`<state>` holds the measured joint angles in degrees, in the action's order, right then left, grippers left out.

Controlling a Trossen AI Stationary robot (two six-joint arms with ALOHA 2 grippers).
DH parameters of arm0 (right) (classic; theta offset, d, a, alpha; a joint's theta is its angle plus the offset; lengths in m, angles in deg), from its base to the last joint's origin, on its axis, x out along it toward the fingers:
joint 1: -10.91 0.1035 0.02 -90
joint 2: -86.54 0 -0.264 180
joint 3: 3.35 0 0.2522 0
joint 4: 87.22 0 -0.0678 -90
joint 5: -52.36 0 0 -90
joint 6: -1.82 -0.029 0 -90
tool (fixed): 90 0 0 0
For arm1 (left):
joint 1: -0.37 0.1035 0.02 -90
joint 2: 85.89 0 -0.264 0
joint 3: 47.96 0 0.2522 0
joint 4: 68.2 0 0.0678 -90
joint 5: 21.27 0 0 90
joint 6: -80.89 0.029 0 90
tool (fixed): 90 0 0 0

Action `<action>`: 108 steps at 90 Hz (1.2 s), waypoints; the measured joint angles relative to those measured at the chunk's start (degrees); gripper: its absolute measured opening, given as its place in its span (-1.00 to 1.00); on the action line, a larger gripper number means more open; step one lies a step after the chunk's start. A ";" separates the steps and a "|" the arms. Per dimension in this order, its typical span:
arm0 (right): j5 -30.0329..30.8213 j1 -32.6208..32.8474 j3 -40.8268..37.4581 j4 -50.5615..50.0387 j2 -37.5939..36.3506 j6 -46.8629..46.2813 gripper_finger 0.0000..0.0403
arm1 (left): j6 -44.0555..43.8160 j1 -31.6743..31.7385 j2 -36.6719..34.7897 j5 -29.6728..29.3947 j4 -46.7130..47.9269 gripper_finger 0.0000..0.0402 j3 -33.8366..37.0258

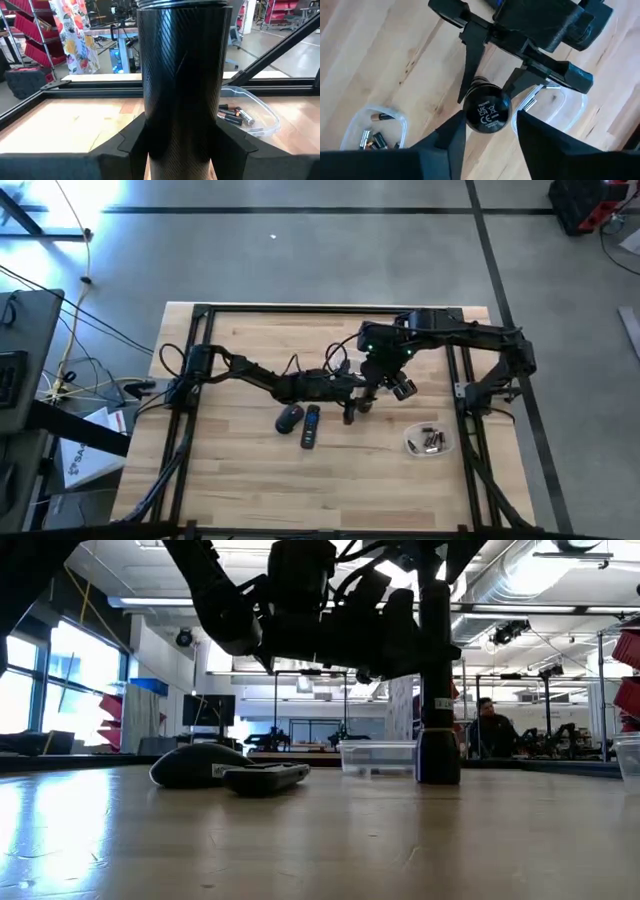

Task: Insert battery
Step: Close the flashlight battery compartment

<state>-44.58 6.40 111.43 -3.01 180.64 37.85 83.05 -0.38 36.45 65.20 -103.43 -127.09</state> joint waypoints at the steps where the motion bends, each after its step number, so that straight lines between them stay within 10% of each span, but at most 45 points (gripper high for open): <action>1: 0.00 0.00 0.00 0.01 0.00 0.00 -0.33 | 0.00 0.01 0.00 0.04 0.00 -0.30 0.00; 108: -0.04 0.00 -3.08 0.93 0.09 -4.09 -0.34 | 0.70 0.02 0.00 0.02 0.07 -0.28 0.02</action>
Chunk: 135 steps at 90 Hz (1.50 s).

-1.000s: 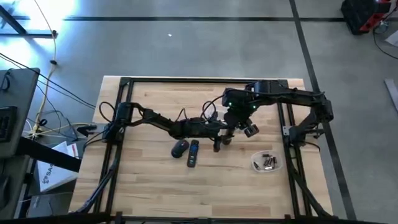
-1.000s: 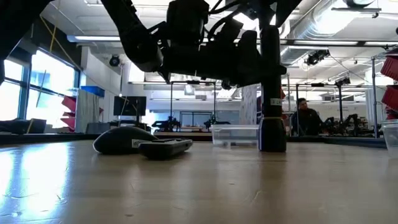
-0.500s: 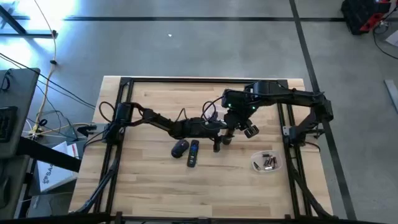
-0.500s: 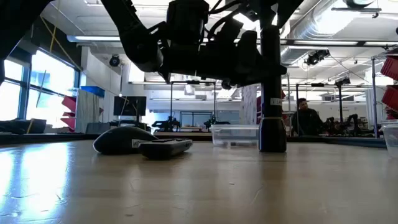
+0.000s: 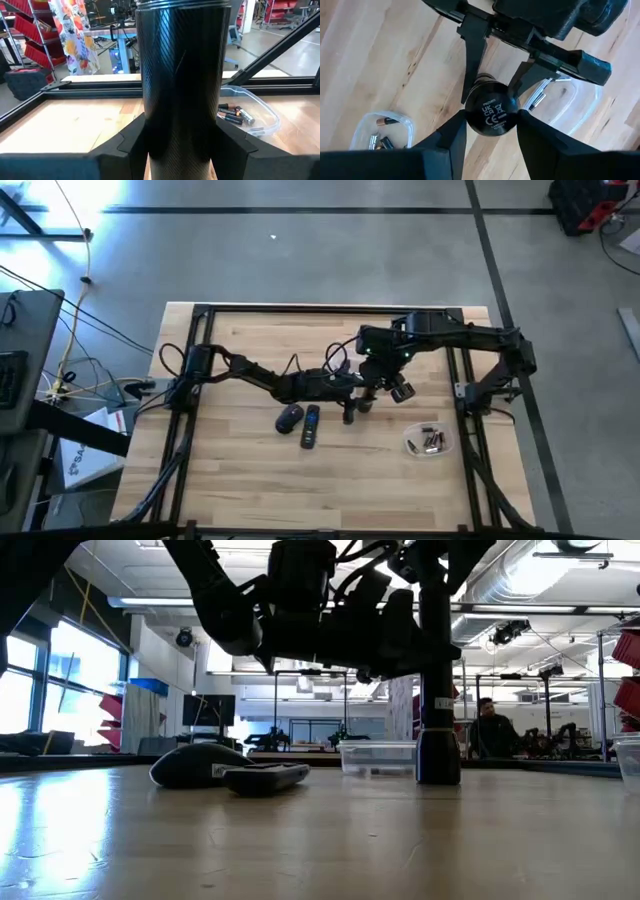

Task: Insert battery
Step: Close the flashlight battery compartment

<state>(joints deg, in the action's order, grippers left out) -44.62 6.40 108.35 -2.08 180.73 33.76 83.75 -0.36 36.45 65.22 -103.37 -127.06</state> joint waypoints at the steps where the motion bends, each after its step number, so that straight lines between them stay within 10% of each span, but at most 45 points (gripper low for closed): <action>1: 0.00 0.00 0.01 -0.03 0.00 0.00 -0.34 | 0.00 0.00 0.00 0.00 0.00 -0.28 0.00; 135: 0.94 0.11 -2.76 -1.03 0.11 -10.96 -0.34 | -1.11 0.66 0.00 -1.59 0.07 -0.27 0.02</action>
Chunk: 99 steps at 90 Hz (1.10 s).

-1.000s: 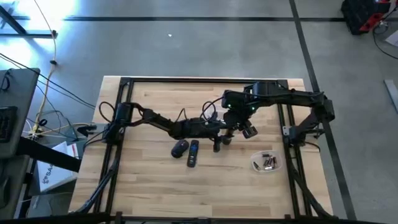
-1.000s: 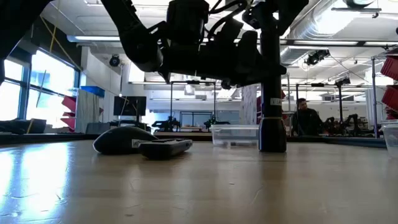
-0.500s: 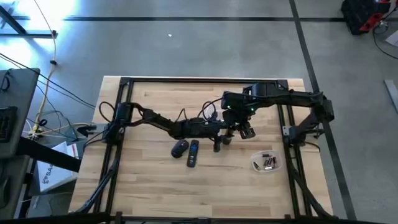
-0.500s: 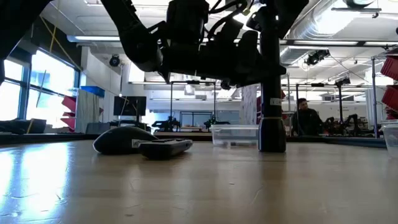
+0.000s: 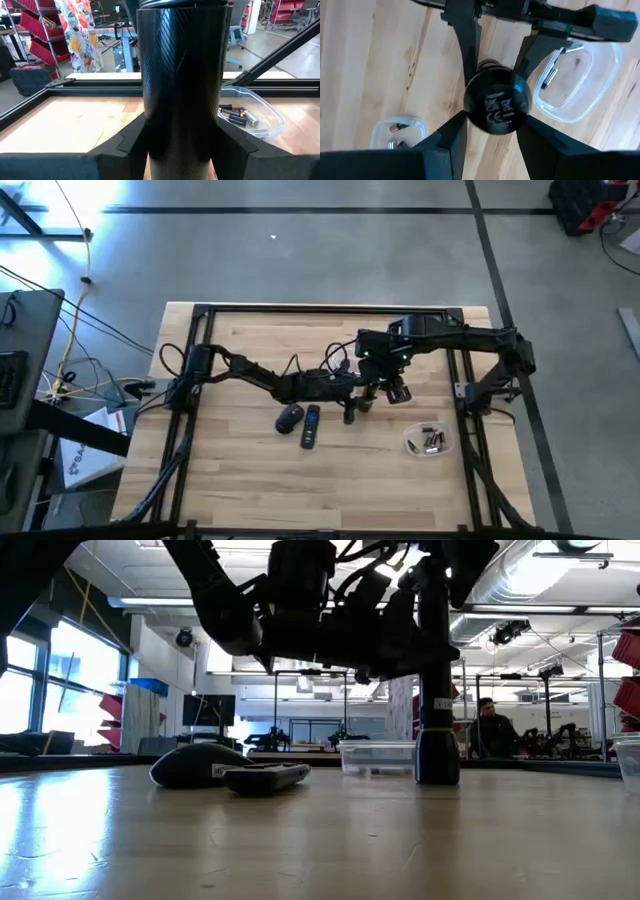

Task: Insert battery
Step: Close the flashlight battery compartment

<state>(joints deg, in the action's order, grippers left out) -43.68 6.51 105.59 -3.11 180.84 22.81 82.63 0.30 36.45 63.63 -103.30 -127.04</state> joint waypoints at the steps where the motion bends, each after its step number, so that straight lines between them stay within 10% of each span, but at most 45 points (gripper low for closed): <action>1: 0.00 0.00 0.00 -0.13 0.00 -0.01 -0.34 | 0.00 0.00 0.00 -0.01 0.00 -0.27 0.00; 55: 5.85 0.07 6.08 -3.34 -0.24 6.07 0.27 | -0.04 0.02 0.00 -0.07 0.00 -0.27 -0.02; 99: 3.40 1.62 5.25 1.70 -0.22 13.12 0.11 | -0.04 0.04 0.00 0.41 0.02 -0.27 -0.02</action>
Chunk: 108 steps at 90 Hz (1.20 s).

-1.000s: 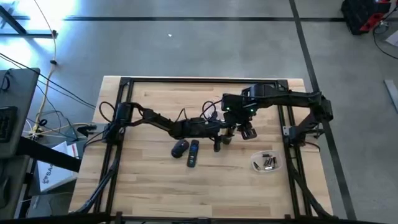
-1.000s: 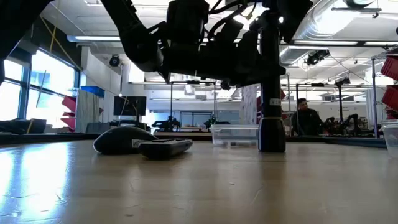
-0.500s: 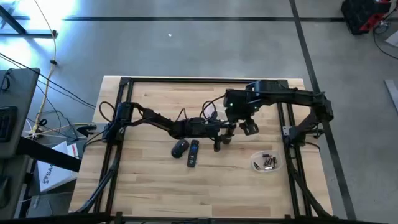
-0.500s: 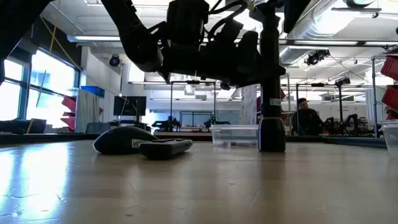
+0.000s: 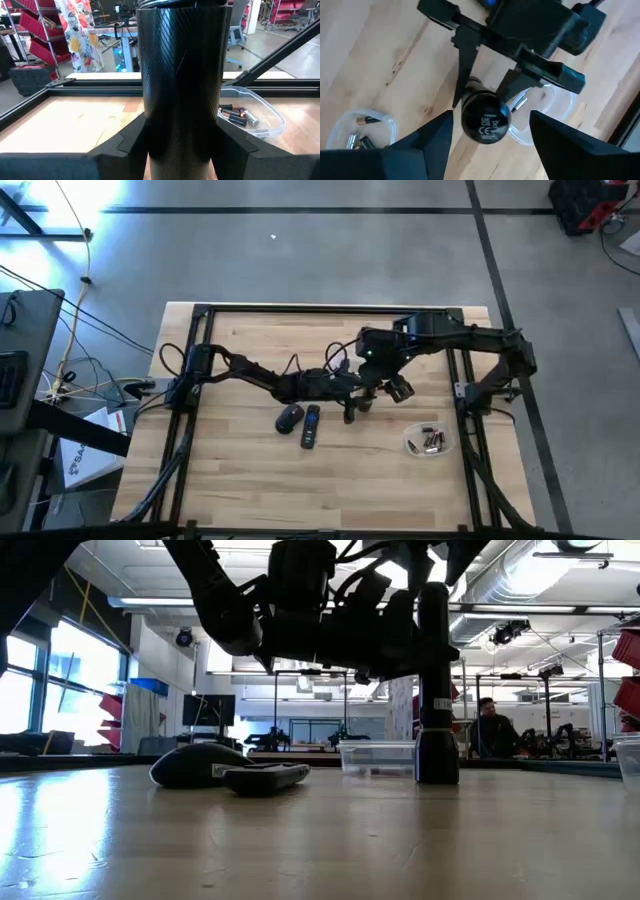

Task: Insert battery
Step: Close the flashlight battery compartment

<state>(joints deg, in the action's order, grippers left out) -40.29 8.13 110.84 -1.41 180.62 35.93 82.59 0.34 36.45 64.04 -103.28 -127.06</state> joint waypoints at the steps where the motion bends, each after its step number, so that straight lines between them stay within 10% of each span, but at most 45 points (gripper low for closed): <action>1: -0.10 0.00 0.00 0.00 0.00 0.00 0.11 | 0.00 0.00 0.00 0.00 0.00 -0.27 0.00; 108: -2.11 -0.22 0.00 -2.26 2.03 -0.83 -0.09 | 0.44 -0.02 0.00 2.58 0.02 -0.27 0.00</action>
<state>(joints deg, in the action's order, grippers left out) -42.40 7.91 110.84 -3.67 182.65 35.10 83.03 0.32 36.45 66.61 -103.26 -127.06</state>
